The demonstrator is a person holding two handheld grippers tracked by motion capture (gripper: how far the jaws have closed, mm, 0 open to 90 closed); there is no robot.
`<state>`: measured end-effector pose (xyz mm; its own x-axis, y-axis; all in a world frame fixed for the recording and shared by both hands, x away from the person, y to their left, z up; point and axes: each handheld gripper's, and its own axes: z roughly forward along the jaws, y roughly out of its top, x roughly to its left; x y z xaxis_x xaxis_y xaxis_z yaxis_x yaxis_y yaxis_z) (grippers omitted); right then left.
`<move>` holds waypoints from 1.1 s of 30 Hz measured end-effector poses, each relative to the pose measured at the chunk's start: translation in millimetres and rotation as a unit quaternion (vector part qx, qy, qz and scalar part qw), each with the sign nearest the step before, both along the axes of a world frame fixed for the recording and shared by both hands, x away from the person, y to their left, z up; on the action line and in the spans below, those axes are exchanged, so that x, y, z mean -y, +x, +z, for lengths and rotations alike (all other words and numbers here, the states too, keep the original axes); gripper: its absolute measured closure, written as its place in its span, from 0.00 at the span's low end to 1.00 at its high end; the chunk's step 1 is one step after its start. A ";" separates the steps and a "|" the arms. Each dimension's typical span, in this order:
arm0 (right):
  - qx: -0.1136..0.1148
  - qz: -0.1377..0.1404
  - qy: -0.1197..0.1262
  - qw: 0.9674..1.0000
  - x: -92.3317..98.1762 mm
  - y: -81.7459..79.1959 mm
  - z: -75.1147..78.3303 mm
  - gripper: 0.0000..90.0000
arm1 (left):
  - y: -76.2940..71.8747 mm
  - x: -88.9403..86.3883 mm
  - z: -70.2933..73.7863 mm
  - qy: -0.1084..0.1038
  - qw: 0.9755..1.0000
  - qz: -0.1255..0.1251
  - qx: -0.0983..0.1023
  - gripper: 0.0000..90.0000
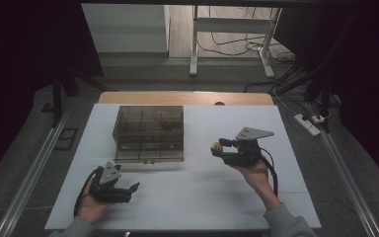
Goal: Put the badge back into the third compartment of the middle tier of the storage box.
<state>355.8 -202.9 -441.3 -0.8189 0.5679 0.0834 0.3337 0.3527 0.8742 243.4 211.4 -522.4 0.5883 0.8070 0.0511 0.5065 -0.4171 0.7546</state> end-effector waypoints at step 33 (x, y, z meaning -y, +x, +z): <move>-0.001 0.031 0.001 1.000 -42.1 4.3 -0.6 0.52 | -0.6 0.3 -0.1 0.002 1.000 -0.002 0.002 0.11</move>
<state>360.1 -160.8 -442.0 -0.8524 0.5157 0.0869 0.3134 0.3706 0.8743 242.8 211.2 -522.4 0.5921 0.8038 0.0567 0.5014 -0.4226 0.7550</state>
